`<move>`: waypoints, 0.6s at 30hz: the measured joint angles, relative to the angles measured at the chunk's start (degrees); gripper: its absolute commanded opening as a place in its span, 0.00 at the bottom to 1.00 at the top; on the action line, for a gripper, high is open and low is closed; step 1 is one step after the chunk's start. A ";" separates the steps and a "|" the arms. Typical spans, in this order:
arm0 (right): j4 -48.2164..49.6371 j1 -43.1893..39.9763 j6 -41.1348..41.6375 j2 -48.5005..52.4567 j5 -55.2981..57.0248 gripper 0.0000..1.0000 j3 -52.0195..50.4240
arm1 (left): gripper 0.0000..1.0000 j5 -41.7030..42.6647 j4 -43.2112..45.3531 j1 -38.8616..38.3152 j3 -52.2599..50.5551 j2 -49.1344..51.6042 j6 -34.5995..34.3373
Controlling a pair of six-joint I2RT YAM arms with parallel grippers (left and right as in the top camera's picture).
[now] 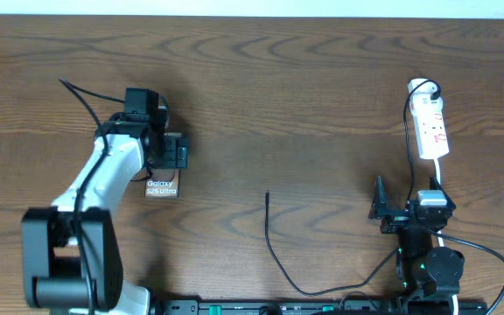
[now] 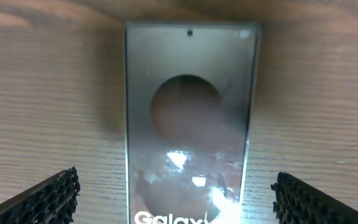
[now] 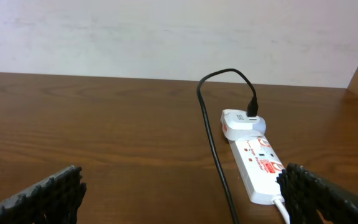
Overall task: Plug charger to phone and switch on socket
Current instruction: 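Close the left gripper on the phone's sides and adjust grip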
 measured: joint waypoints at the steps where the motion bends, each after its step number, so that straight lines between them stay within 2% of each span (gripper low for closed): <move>1: 0.00 0.00 0.00 0.00 0.00 0.99 0.00 | 0.98 0.00 0.00 -0.02 0.00 1.22 0.02; 6: 0.00 0.00 0.00 0.00 0.00 0.99 0.00 | 0.98 0.00 0.00 0.00 -0.11 5.95 0.02; 18: 0.00 0.00 0.00 0.00 0.00 0.99 0.00 | 0.98 3.17 -0.07 0.00 -0.22 6.16 1.16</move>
